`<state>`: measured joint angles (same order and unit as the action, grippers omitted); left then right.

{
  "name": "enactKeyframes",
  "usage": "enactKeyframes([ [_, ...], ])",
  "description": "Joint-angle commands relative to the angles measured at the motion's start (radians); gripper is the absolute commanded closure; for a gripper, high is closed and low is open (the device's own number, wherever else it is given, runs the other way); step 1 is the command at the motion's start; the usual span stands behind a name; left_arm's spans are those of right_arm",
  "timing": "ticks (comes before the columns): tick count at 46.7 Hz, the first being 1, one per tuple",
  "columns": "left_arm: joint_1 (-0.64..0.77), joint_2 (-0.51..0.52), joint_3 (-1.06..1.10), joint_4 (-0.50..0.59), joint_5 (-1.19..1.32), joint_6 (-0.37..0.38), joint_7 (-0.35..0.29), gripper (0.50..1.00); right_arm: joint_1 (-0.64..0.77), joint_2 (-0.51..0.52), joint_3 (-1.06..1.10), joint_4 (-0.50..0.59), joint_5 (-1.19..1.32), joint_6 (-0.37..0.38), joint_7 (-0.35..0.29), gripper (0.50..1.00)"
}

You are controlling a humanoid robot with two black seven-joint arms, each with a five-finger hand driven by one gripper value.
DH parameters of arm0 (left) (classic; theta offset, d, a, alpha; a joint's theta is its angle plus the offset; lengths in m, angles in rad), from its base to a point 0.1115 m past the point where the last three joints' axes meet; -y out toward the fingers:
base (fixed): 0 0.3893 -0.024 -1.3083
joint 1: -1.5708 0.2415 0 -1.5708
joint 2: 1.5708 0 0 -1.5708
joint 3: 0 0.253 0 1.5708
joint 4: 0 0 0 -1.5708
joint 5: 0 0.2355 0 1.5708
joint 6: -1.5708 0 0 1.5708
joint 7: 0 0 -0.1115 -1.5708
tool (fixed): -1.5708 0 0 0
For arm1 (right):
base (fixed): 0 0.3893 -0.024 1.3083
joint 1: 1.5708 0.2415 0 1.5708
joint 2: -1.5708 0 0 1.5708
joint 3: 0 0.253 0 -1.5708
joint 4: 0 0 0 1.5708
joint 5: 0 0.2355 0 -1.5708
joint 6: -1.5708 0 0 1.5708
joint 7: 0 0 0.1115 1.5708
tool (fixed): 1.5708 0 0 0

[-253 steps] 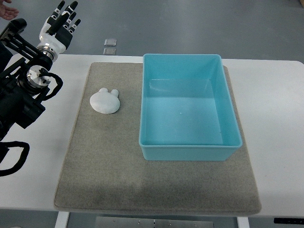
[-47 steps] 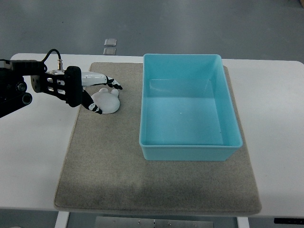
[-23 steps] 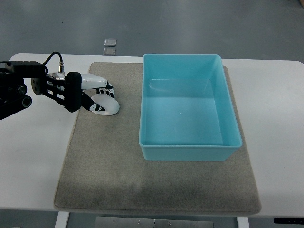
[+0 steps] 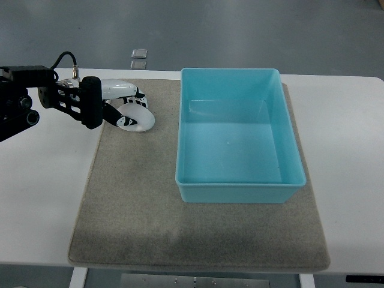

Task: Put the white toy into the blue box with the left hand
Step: 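Lift the toy with the left hand and carry it over the blue box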

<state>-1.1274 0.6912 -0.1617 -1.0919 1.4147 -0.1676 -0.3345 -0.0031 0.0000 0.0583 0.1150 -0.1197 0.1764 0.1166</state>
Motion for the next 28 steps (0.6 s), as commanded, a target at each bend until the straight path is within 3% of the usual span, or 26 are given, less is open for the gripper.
enactKeyframes([
  [1, -0.022, 0.005, -0.015, 0.000, 0.001, 0.000, 0.000, 0.990, 0.000, 0.000, 0.000, 0.000, 0.000, 0.000, 0.000, 0.564],
  [22, -0.049, -0.047, -0.096, -0.006, -0.005, 0.033, 0.000, 0.956, 0.000, 0.000, 0.000, 0.000, 0.000, 0.000, 0.000, 0.564],
  [28, -0.060, -0.102, -0.098, 0.000, -0.011, 0.048, 0.002, 0.885, 0.000, 0.000, 0.000, 0.000, 0.000, 0.000, 0.000, 0.564],
])
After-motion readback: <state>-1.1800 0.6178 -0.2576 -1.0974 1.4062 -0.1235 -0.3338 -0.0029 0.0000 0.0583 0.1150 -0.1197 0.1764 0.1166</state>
